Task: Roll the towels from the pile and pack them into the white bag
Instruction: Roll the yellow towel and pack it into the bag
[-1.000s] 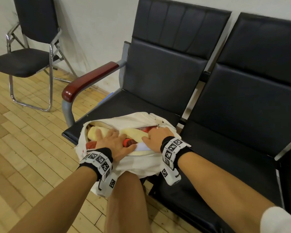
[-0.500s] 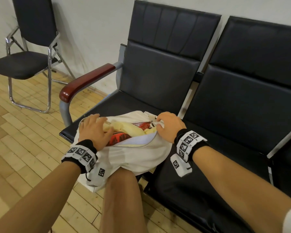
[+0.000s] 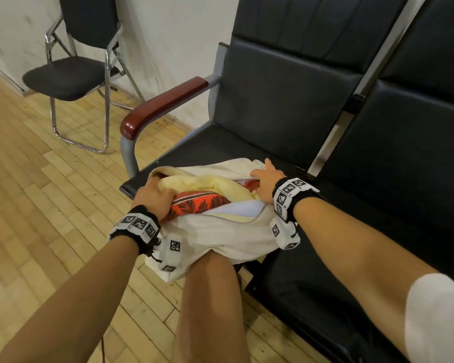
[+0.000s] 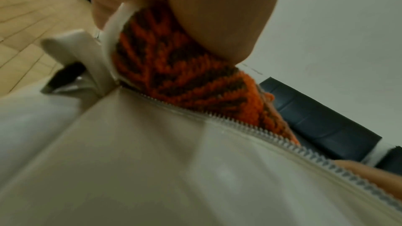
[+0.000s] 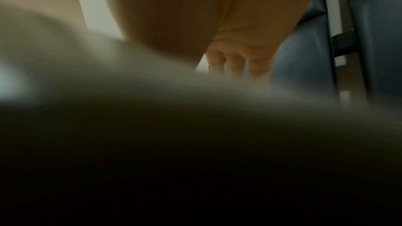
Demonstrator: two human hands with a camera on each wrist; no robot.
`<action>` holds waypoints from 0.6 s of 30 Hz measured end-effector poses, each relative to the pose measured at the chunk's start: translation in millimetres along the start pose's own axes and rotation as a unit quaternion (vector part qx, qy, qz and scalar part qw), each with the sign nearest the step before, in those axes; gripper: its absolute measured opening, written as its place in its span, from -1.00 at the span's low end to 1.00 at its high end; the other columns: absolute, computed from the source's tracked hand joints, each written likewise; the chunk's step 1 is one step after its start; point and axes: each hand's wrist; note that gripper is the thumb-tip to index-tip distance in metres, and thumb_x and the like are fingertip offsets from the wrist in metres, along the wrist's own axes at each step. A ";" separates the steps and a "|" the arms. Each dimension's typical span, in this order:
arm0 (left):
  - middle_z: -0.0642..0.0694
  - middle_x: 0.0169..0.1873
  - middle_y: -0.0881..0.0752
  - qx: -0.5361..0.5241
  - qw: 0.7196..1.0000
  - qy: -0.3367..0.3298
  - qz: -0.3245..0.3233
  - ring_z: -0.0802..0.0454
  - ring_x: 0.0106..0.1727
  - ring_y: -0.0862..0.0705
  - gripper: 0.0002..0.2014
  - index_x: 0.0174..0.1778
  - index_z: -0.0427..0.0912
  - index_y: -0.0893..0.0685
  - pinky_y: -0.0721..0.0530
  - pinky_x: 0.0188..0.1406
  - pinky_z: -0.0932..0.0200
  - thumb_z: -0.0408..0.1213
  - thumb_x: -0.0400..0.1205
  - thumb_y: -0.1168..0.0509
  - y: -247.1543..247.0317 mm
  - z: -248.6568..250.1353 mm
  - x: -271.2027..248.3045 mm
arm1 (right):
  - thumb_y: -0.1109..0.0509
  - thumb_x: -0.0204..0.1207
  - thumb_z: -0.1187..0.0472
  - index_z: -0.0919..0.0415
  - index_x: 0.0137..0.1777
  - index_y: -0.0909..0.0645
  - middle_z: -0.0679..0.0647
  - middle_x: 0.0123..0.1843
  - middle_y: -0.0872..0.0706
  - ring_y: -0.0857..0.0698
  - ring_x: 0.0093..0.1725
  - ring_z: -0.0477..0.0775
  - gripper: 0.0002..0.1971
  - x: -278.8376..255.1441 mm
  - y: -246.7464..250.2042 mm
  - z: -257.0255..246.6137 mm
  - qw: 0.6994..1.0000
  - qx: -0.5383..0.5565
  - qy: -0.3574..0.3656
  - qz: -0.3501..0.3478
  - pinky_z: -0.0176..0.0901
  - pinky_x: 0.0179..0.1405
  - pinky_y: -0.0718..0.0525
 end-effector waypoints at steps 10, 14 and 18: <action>-0.21 0.03 -0.72 0.021 0.998 -0.010 0.055 -0.25 -0.07 -0.68 -0.61 0.38 -0.04 -0.52 -0.63 -0.15 -0.01 -0.18 0.60 -0.23 -1.1 6.8 5.7 | -0.39 0.54 0.26 0.01 0.20 -0.49 0.13 0.17 -0.54 -0.59 0.04 0.20 -0.71 -7.2 -0.4 4.1 0.990 0.071 -0.020 0.117 0.00 -0.04 -0.63; -0.23 0.09 -0.74 0.052 0.991 -0.051 0.112 -0.34 0.04 -0.69 -0.58 0.38 -0.03 -0.57 -0.67 -0.08 -0.06 -0.33 0.59 -0.17 18.7 30.3 -0.1 | -0.29 0.53 0.36 -0.04 0.00 -0.46 0.12 0.11 -0.49 -0.57 -0.02 0.24 -0.76 -44.5 26.2 28.1 0.960 0.154 -0.058 0.225 0.06 -0.06 -0.63; -0.24 0.13 -0.75 0.075 0.977 -0.137 0.147 -0.32 0.10 -0.71 -0.60 0.35 -0.05 -0.60 -0.72 0.05 -0.13 -0.32 0.58 -0.22 36.9 78.4 -11.4 | -0.31 0.53 0.32 -0.01 -0.08 -0.54 0.05 0.04 -0.50 -0.52 -0.07 0.19 -0.83 -96.8 50.3 65.8 0.937 0.178 -0.101 0.285 -0.02 -0.11 -0.55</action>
Point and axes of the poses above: each hand's wrist, its own x-axis towards the middle knuckle, its own y-axis out of the back of the hand, z = x × y
